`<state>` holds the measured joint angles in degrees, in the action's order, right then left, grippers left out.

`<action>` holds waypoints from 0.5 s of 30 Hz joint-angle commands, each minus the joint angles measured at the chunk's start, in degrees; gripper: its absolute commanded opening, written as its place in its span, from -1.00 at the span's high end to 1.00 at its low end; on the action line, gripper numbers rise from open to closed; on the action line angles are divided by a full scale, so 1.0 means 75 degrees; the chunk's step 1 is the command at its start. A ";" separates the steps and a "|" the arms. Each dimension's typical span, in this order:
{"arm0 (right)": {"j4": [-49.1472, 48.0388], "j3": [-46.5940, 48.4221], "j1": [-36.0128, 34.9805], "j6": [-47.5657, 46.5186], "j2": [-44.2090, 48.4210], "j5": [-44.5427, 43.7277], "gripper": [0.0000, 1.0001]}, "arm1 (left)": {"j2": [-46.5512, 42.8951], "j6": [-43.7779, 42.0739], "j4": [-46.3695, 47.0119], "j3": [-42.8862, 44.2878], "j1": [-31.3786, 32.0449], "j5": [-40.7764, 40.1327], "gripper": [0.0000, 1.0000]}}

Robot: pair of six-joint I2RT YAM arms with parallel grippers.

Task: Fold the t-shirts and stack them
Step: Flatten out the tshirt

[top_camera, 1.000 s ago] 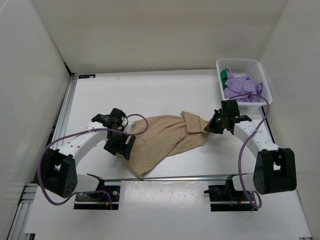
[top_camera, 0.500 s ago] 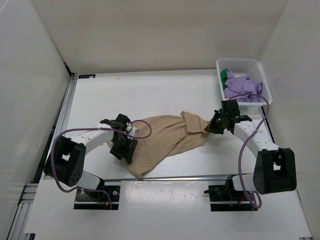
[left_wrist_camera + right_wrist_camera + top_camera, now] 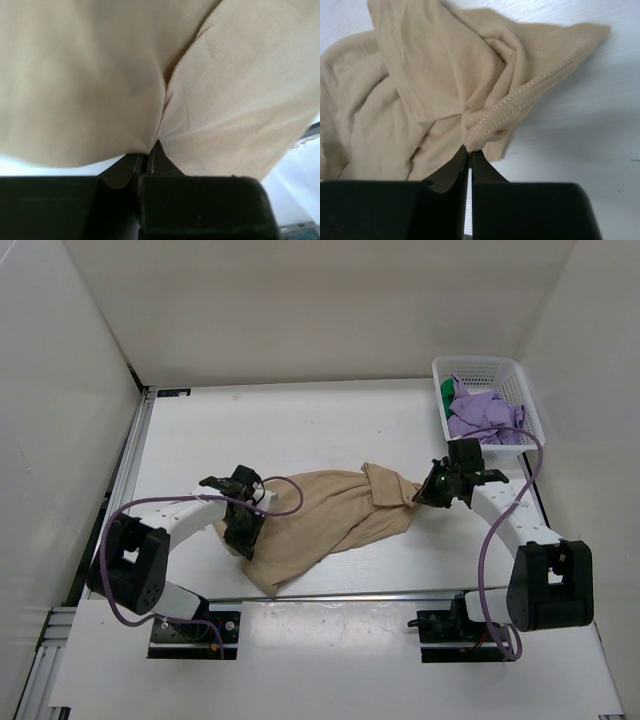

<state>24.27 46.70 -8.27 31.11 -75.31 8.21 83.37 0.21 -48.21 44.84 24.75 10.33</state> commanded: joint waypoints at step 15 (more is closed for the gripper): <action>0.0443 0.8617 0.1584 0.0539 -0.1643 0.2385 1.00 | 0.0449 -0.0028 -0.0125 0.8772 -0.2421 -0.4341 0.80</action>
<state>28.95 103.13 2.61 33.76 -88.88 22.09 86.54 0.03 -49.45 103.92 6.90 -14.44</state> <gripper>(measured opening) 0.009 0.133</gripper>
